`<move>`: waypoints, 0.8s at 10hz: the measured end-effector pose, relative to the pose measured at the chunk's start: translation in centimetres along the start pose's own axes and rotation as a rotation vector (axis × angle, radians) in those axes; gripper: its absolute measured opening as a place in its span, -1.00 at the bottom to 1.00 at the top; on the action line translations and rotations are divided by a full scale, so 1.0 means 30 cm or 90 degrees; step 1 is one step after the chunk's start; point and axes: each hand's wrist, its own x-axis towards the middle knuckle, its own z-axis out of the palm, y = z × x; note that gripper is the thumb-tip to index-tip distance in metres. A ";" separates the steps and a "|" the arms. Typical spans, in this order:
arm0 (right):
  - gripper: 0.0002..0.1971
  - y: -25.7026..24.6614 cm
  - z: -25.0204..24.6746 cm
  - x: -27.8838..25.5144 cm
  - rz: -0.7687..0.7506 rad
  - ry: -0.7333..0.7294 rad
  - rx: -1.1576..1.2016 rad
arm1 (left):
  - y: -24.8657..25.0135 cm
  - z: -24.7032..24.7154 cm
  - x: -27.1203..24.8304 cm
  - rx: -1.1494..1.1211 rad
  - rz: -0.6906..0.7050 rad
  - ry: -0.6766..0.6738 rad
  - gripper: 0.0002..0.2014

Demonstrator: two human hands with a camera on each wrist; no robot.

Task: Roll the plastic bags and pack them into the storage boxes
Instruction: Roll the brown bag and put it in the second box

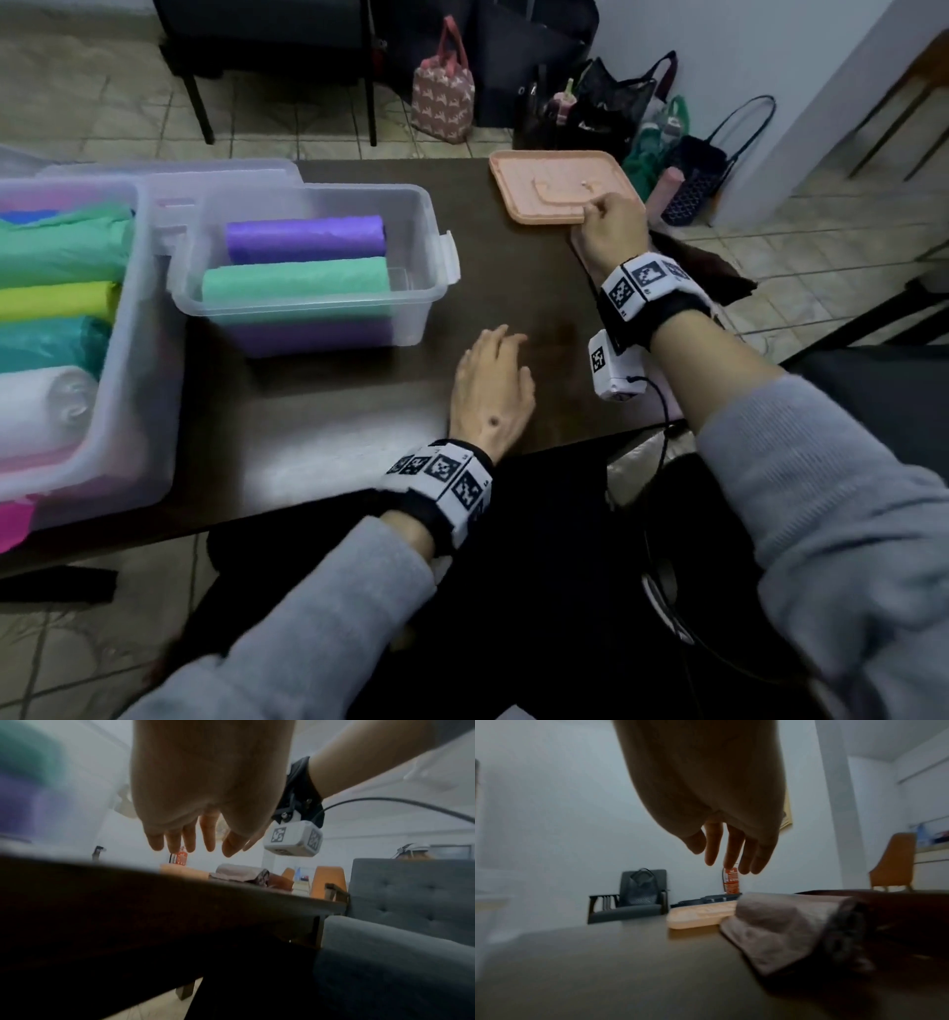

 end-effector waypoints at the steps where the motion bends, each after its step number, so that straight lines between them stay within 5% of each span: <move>1: -0.66 0.104 -0.027 0.037 0.056 0.022 -0.087 | -0.022 0.053 0.019 0.144 -0.009 -0.050 -0.52; 2: -0.50 0.174 -0.029 0.053 0.093 0.019 -0.133 | -0.050 0.080 0.025 0.220 -0.002 -0.055 -0.48; 4: -0.59 0.203 -0.009 0.074 0.171 -0.009 -0.183 | -0.058 0.091 0.022 0.238 0.007 -0.037 -0.48; 5: -0.49 0.191 -0.013 0.071 0.240 -0.036 -0.094 | -0.061 0.090 0.021 0.236 0.008 -0.041 -0.48; 8: -0.23 0.131 -0.002 0.002 0.188 -0.189 -0.047 | -0.065 0.093 0.022 0.241 0.010 -0.043 -0.49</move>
